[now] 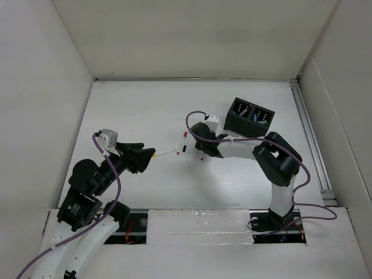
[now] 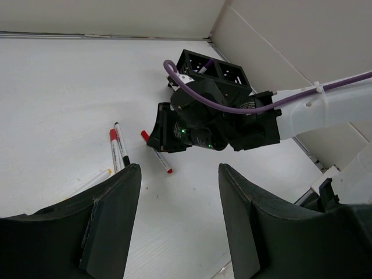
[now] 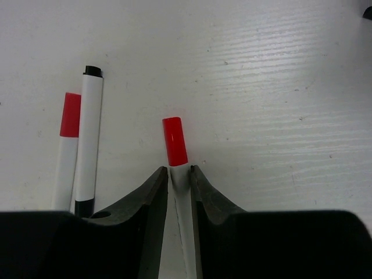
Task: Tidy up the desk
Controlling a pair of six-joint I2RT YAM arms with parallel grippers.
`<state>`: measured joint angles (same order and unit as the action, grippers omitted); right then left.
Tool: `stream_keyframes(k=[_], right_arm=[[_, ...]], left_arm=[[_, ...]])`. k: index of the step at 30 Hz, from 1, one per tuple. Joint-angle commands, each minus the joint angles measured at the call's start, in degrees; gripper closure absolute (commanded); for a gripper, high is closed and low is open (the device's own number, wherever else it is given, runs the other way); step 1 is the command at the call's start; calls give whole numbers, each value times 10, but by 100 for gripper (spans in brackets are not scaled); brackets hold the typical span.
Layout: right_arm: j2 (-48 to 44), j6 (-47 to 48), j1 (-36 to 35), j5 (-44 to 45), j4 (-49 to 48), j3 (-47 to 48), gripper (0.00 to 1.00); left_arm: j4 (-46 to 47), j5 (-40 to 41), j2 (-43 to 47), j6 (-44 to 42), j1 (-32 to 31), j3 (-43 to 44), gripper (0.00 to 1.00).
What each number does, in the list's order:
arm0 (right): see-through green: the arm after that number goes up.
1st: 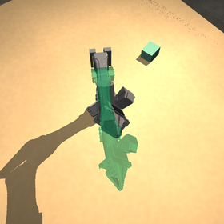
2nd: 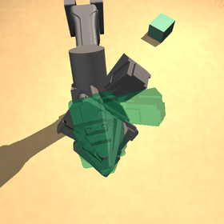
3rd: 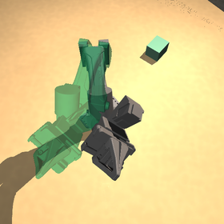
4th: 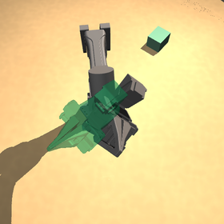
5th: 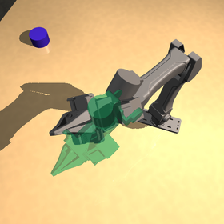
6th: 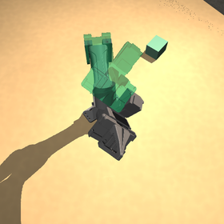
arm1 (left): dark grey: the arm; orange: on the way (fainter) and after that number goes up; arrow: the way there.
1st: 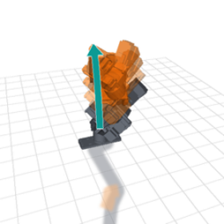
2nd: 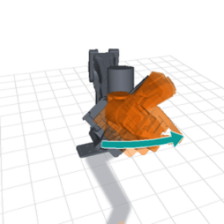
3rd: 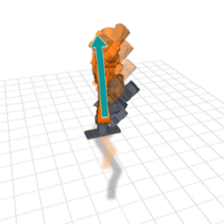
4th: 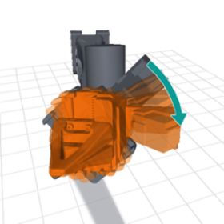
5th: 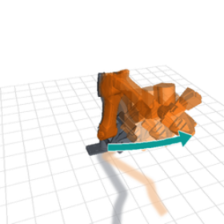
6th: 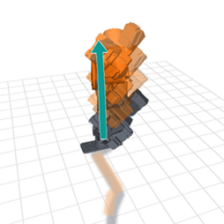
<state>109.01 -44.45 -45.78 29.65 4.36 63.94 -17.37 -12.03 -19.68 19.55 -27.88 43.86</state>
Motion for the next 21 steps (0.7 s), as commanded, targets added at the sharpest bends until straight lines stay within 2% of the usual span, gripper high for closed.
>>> stream_keyframes(k=[1, 2, 3, 7, 10, 14, 15, 16, 21], right_arm=[[31, -6, 2, 8, 38, 19, 73], [35, -8, 2, 15, 52, 22, 75], [40, -10, 2, 21, 60, 29, 84], [52, -11, -6, 66, 73, 24, 100], [34, -19, -19, 94, 72, 9, 100], [-45, -15, -19, 88, 11, -30, 100], [-105, -5, -19, 77, -15, -53, 100], [-106, -5, -19, 77, -27, -53, 100], [-215, 13, 34, 88, -59, -60, 100]], left_arm=[[30, -8, 7, -7, 3, -3, 48], [30, -6, 8, -7, 3, -3, 48], [30, -7, 7, -7, 3, -3, 48], [30, -6, 10, -6, 3, -3, 48], [31, -6, 8, -6, 3, -4, 48], [30, -5, 6, -5, 3, -3, 48], [29, -6, 5, -6, 3, -3, 48], [29, -6, 5, -6, 3, -3, 48], [30, -5, 4, -5, 3, -4, 48]])
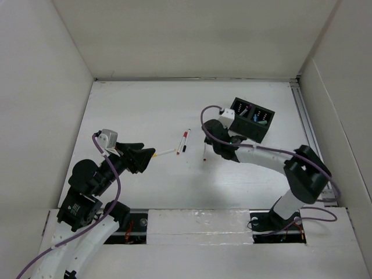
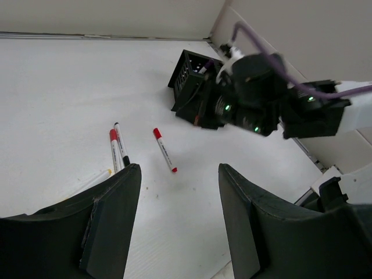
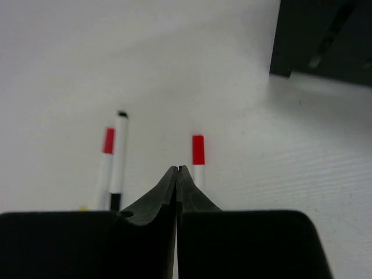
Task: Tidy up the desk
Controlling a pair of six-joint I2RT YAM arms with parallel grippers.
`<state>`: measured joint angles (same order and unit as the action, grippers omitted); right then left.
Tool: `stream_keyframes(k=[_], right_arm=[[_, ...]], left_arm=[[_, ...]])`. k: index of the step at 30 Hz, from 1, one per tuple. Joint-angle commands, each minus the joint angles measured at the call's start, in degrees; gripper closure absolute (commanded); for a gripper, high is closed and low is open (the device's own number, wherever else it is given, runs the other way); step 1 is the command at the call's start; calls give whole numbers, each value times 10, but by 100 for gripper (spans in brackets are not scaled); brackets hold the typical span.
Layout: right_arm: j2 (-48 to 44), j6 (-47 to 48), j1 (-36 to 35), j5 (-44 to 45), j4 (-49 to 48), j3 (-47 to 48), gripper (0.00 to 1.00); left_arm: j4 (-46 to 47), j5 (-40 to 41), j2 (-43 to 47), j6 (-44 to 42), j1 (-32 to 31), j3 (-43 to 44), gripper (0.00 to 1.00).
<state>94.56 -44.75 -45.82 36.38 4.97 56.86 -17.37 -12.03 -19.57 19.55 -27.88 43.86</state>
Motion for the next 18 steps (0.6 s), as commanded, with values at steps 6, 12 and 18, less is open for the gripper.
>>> stream_keyframes(k=[6, 12, 18], right_arm=[[-107, 51, 147, 11, -93, 58, 100], [-105, 57, 152, -69, -51, 53, 100], [-48, 42, 59, -77, -32, 7, 65]], left_arm=[[30, -7, 3, -6, 3, -4, 48], [31, -4, 11, -6, 3, -3, 48], [33, -11, 6, -6, 3, -3, 48]])
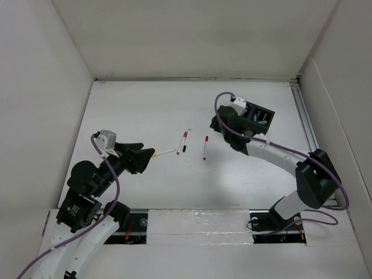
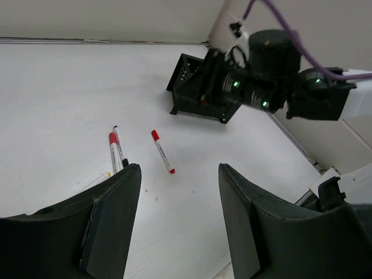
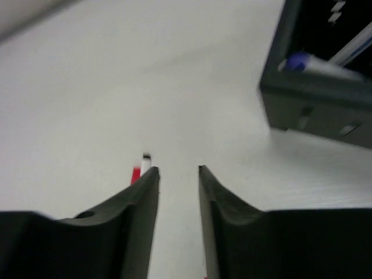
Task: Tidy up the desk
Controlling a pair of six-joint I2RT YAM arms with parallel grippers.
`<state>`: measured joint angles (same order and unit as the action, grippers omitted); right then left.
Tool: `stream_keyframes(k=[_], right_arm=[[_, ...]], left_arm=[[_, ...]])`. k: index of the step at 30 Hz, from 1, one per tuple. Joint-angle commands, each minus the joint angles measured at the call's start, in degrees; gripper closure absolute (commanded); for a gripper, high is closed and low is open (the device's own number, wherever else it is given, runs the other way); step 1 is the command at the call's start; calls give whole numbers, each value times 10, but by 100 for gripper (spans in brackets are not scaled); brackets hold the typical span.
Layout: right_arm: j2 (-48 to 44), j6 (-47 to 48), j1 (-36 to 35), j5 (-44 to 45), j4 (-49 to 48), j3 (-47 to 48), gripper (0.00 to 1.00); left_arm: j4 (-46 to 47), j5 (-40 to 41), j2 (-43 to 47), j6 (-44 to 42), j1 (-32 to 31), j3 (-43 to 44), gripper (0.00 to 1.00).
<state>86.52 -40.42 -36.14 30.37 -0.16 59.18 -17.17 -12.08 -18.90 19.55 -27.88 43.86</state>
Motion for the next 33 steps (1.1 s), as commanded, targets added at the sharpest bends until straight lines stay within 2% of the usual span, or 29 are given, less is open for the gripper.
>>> stream_keyframes(k=[1, 2, 4, 16, 19, 21, 22, 25, 27, 31, 33], right_arm=[[44, -1, -46, -11, 17, -17, 58], [57, 0, -52, -11, 19, -13, 50], [97, -2, -53, -11, 45, 6, 49], [251, 10, -53, -2, 86, 100, 60], [269, 10, -53, -8, 87, 107, 64], [264, 8, -53, -10, 85, 103, 71], [262, 8, -47, -14, 90, 102, 82], [260, 4, -47, -12, 100, 98, 87], [256, 2, -47, -13, 104, 93, 86], [243, -4, -47, -16, 100, 74, 63], [241, -4, -47, -25, 97, 67, 63]], left_arm=[[28, -13, -1, -7, 3, -3, 48], [30, -13, -1, -7, 3, -3, 48], [30, -13, -2, -7, 3, -3, 48], [30, -10, -1, -7, 3, -4, 48], [29, -11, -4, -7, 3, -3, 48], [30, -10, -4, -7, 3, -3, 48], [30, -11, -4, -7, 3, -3, 48], [30, -11, -5, -7, 3, -3, 48], [30, -11, -5, -7, 3, -3, 48], [30, -11, -4, -7, 3, -3, 48], [29, -13, -4, -6, 3, -3, 48]])
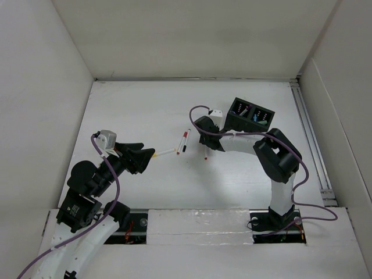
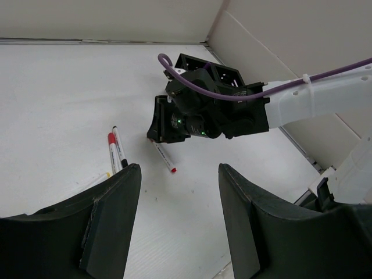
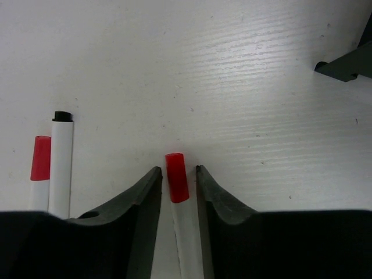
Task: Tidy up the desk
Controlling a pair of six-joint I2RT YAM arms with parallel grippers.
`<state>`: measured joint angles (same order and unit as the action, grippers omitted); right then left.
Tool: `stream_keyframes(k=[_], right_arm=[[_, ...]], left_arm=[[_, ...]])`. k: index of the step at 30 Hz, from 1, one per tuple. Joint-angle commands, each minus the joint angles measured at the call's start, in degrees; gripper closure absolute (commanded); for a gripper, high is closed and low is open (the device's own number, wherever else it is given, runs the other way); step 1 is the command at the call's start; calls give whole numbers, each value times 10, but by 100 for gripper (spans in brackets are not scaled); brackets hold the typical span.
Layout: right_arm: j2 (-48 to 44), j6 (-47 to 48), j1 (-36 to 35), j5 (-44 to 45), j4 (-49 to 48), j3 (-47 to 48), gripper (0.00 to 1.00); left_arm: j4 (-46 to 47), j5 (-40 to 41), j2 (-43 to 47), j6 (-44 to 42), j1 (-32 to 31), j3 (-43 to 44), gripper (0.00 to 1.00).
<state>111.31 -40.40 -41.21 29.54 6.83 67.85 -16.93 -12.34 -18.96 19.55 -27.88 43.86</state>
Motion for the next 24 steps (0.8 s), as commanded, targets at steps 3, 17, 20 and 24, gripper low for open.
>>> stream_keyframes(k=[3, 17, 20, 24], right_arm=[[-2, -4, 3, -22, 27, -19, 75], [-193, -10, 3, -20, -106, -124, 100], [-258, -2, 3, 7, -119, -135, 100], [-317, 15, 30, 67, -116, -111, 100]], left_arm=[[29, -8, -2, -7, 3, -3, 48], [26, -8, 0, -7, 3, -3, 48], [29, -7, 2, -7, 3, -3, 48], [29, -10, -5, -7, 3, -3, 48]])
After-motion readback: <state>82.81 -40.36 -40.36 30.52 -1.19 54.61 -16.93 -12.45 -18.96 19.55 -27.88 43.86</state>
